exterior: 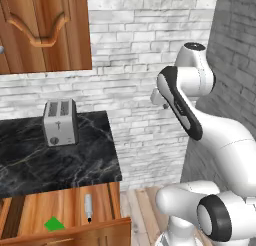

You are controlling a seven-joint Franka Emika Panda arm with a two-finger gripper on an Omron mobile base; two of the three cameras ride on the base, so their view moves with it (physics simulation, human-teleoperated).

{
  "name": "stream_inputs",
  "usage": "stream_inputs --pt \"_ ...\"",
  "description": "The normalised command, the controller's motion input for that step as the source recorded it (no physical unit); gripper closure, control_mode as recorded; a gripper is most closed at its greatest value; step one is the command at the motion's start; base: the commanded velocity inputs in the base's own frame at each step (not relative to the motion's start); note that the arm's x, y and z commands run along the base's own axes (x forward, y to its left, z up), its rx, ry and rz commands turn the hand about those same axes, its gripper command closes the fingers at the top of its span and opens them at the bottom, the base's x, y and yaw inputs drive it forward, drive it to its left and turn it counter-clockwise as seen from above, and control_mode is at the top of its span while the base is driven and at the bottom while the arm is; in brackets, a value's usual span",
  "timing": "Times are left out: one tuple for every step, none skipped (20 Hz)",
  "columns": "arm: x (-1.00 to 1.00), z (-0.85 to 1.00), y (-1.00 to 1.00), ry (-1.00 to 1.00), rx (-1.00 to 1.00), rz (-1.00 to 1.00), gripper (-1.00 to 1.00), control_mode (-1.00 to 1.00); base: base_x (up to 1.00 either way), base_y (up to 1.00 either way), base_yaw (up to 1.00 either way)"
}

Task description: Restock the sink supplies by placing the sponge and soap dispenser on the counter and next to the sink. Make sure the soap dispenser is upright.

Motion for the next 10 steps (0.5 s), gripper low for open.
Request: stream_inputs --pt "-0.08 0.00 0.00 0.00 0.00 0.00 -1.00 -1.00 0.00 0.00 0.00" --pt "0.00 0.00 0.00 0.00 0.00 0.00 -1.00 1.00 -0.12 0.04 0.00" --pt "0.00 0.00 0.00 0.00 0.00 0.00 -1.00 1.00 -0.24 0.19 0.02" --pt "0.00 0.00 0.00 0.00 0.00 0.00 -1.00 1.00 -0.56 0.44 0.02" --pt "0.00 0.00 0.00 0.00 0.00 0.00 -1.00 1.00 -0.79 1.00 0.01" --pt "0.00 0.00 0.00 0.00 0.00 0.00 -1.00 1.00 -1.00 1.00 0.00" --pt "0.00 0.00 0.00 0.00 0.00 0.00 -1.00 1.00 -1.00 1.00 0.04" --pt "0.00 0.00 0.00 0.00 0.00 0.00 -1.00 1.00 -0.97 1.00 0.01" --pt "0.00 0.00 0.00 0.00 0.00 0.00 -1.00 1.00 -0.75 1.00 0.00" --pt "0.00 0.00 0.00 0.00 0.00 0.00 -1.00 1.00 -0.40 1.00 0.00"
